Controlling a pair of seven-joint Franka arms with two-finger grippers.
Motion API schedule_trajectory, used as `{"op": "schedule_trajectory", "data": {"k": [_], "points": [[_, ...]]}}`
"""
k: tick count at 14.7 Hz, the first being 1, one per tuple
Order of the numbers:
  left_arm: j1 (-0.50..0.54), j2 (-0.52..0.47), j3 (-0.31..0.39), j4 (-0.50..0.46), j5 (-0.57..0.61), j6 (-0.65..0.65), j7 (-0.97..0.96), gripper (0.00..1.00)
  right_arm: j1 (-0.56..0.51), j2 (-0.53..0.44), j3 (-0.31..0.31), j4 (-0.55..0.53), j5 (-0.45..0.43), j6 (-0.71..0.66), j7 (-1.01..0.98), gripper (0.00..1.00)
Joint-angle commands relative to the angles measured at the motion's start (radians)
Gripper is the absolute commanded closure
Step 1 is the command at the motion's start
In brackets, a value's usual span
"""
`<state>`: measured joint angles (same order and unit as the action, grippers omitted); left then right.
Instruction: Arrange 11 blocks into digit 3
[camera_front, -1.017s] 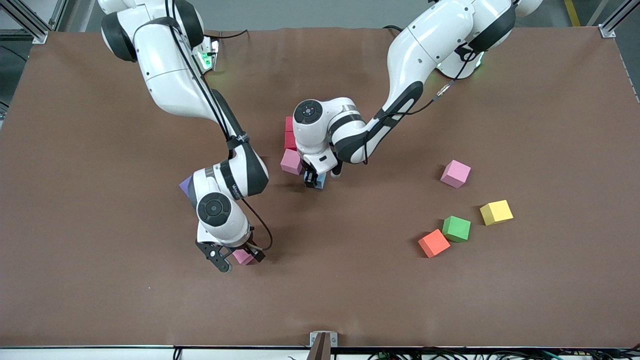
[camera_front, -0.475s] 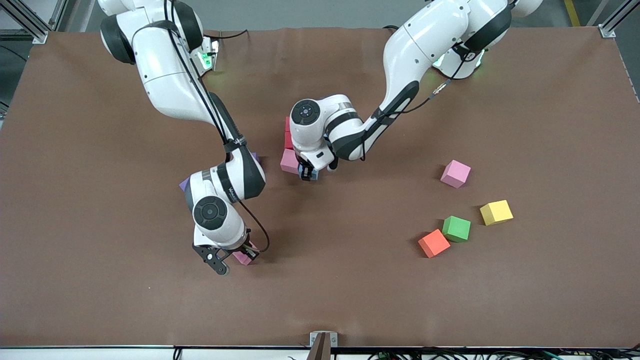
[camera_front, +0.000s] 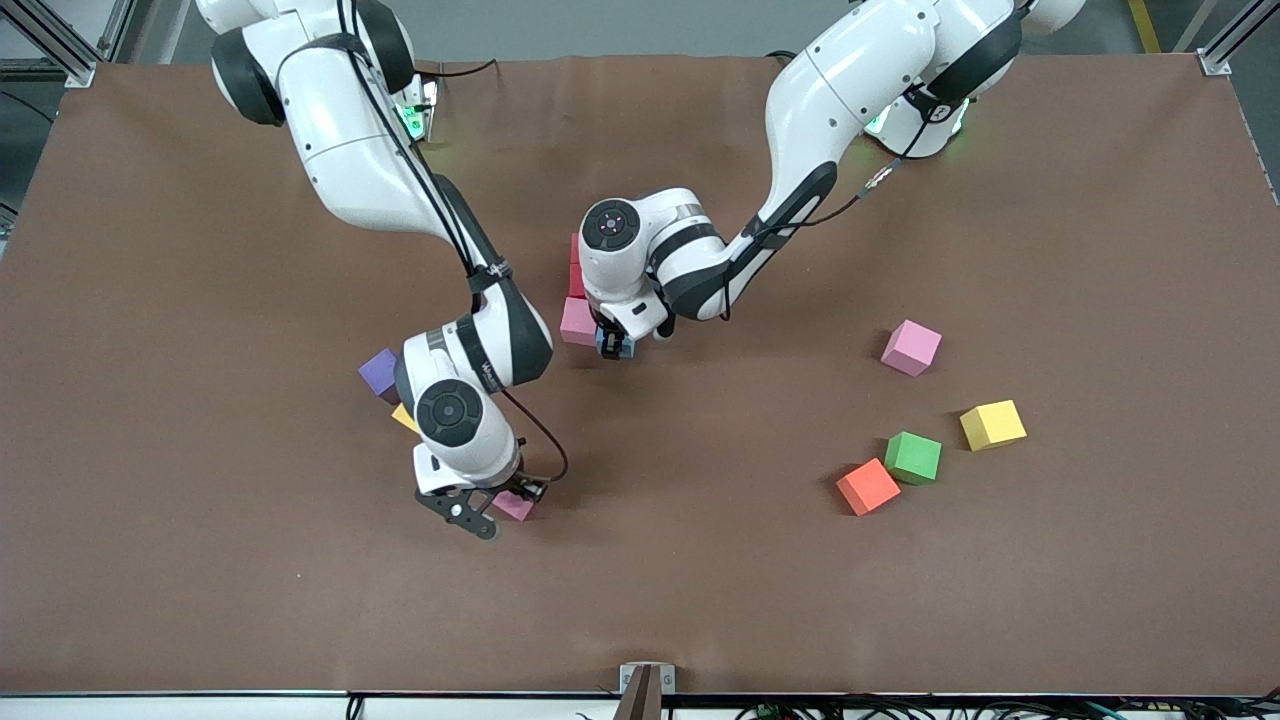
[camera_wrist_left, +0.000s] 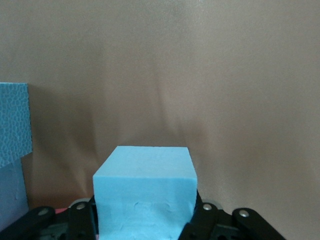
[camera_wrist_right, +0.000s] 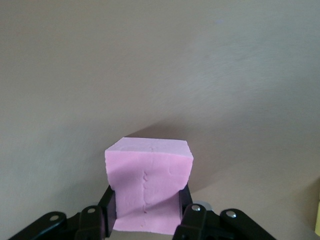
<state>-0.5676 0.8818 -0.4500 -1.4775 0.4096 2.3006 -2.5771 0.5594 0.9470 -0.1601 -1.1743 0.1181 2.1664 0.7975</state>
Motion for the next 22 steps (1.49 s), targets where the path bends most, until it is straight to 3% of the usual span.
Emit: {"op": "schedule_trajectory", "data": {"k": [1,8,11,14,17,22], "points": [[-0.014,0.054,0.004,-0.018,-0.034,0.0,-0.035,0.43,0.0,-0.054,0.048,-0.076,0.015,-0.005,-0.177,0.96],[-0.005,0.043,0.004,-0.046,-0.032,-0.05,-0.068,0.44,0.008,-0.218,0.102,-0.295,0.012,0.013,-0.331,0.93],[-0.003,0.04,0.004,-0.059,-0.029,-0.073,-0.054,0.46,0.017,-0.341,0.102,-0.522,0.012,0.174,-0.383,0.93],[-0.003,0.029,0.002,-0.067,-0.028,-0.096,-0.037,0.46,0.042,-0.376,0.102,-0.646,0.012,0.277,-0.386,0.93],[-0.003,0.029,0.001,-0.07,-0.028,-0.108,-0.037,0.46,0.074,-0.387,0.102,-0.715,0.012,0.332,-0.382,0.93],[-0.005,0.025,-0.006,-0.066,-0.034,-0.115,-0.043,0.45,0.117,-0.396,0.102,-0.729,0.014,0.32,-0.342,0.93]]}}
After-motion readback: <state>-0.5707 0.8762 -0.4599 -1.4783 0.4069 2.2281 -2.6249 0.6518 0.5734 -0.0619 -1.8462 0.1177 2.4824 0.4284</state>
